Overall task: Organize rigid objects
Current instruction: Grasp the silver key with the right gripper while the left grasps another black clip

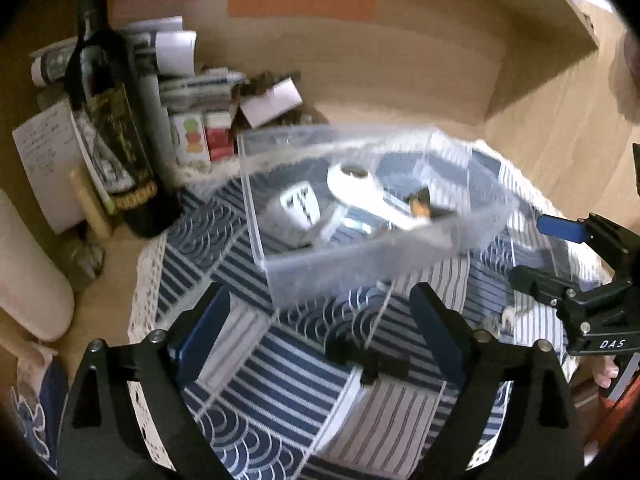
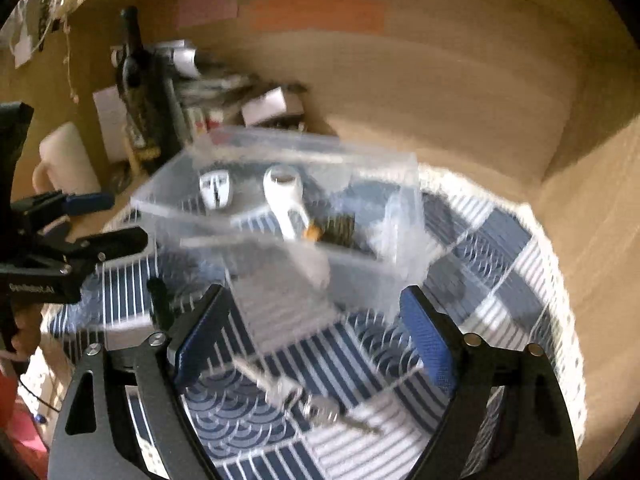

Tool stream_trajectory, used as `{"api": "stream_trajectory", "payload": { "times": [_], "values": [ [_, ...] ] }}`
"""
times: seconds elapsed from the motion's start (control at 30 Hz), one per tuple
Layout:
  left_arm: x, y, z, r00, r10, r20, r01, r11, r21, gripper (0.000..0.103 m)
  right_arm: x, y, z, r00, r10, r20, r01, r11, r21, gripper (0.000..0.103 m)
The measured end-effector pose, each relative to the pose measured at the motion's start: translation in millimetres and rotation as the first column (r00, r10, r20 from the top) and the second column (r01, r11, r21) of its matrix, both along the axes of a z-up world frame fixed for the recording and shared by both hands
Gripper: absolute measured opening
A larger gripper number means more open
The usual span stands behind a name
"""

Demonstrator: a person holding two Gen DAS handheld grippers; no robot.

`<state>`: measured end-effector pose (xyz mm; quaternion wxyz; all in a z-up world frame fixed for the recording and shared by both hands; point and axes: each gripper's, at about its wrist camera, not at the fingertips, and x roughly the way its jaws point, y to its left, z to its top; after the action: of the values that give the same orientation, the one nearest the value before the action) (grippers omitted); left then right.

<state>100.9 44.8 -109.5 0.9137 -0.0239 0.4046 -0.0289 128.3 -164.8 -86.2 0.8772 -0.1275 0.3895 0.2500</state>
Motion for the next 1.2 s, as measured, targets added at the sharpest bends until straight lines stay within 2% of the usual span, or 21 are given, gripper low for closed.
{"api": "stream_trajectory", "payload": {
  "times": [0.27,0.37,0.5,0.57,0.63,0.67,0.7,0.8,0.83,0.87,1.2],
  "values": [
    [-1.0,-16.4,-41.5,0.992,-0.048,-0.119,0.050,0.999,0.014,0.092,-17.8,2.1,-43.2,0.989,0.070,-0.127,-0.073,0.997,-0.023,0.084],
    [1.1,-23.1,-53.6,0.985,-0.069,-0.158,0.071,0.997,0.006,0.092,-21.1,6.8,-51.5,0.986,0.097,-0.136,-0.105,0.993,-0.055,0.082],
    [2.3,-27.7,-58.6,0.983,-0.080,-0.164,0.083,0.997,0.010,0.092,-18.8,13.2,-63.1,0.978,0.128,-0.165,-0.147,0.984,-0.104,0.060],
    [3.2,-29.1,-58.0,0.984,-0.080,-0.156,0.084,0.996,0.017,0.092,-16.8,12.6,-65.1,0.975,0.143,-0.172,-0.160,0.983,-0.093,0.058],
    [4.6,-29.8,-57.6,0.985,-0.083,-0.151,0.087,0.996,0.019,0.090,-15.7,10.5,-63.5,0.973,0.150,-0.176,-0.166,0.982,-0.085,0.043],
    [5.6,-30.2,-57.6,0.985,-0.088,-0.150,0.091,0.996,0.018,0.085,-16.8,8.6,-63.3,0.973,0.152,-0.175,-0.169,0.982,-0.083,0.039],
    [5.8,-31.2,-58.3,0.984,-0.093,-0.152,0.097,0.995,0.015,0.074,-16.7,7.8,-62.6,0.973,0.152,-0.174,-0.168,0.982,-0.081,0.031],
    [6.7,-33.8,-60.3,0.984,-0.104,-0.144,0.109,0.994,0.030,0.058,-18.3,3.1,-63.4,0.975,0.147,-0.166,-0.160,0.985,-0.070,0.030],
    [6.1,-34.6,-60.0,0.985,-0.106,-0.138,0.111,0.993,0.033,0.058,-18.8,2.8,-64.1,0.976,0.145,-0.161,-0.157,0.985,-0.068,0.030],
    [5.2,-34.9,-59.5,0.985,-0.108,-0.132,0.113,0.993,0.030,0.058,-19.9,1.9,-63.9,0.979,0.135,-0.153,-0.147,0.987,-0.069,0.025],
    [-9.3,-35.1,-36.5,0.995,-0.096,-0.033,0.098,0.994,0.056,0.056,-16.3,-10.4,-47.4,0.993,0.070,-0.096,-0.072,0.997,-0.015,0.026]
  ]
}}
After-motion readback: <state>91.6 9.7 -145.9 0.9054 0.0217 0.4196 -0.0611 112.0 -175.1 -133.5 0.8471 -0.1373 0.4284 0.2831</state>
